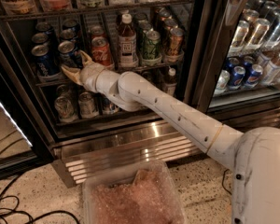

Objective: Pick pepsi can from middle shelf of fridge

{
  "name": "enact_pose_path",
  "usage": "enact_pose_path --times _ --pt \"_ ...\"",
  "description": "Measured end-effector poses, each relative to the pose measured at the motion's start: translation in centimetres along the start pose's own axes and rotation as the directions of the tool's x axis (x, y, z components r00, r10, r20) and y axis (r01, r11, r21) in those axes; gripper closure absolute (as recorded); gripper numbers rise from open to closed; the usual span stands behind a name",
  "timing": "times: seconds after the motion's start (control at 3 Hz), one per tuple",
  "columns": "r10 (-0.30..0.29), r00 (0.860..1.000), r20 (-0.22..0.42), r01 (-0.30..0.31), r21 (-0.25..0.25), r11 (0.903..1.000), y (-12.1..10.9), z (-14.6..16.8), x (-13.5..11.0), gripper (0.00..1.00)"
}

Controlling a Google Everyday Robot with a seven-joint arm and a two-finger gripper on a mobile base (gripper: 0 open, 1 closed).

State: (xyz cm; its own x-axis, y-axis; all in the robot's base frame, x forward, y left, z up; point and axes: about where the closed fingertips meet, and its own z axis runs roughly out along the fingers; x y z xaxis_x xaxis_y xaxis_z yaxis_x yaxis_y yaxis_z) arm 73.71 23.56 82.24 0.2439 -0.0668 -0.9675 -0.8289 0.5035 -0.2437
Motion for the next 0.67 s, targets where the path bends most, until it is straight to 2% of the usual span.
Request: enact_pose_path --times 0.67 --pt "-0.047 0.997 0.061 0.049 -0.041 0.9980 0.6 -0.3 -2.3 1.00"
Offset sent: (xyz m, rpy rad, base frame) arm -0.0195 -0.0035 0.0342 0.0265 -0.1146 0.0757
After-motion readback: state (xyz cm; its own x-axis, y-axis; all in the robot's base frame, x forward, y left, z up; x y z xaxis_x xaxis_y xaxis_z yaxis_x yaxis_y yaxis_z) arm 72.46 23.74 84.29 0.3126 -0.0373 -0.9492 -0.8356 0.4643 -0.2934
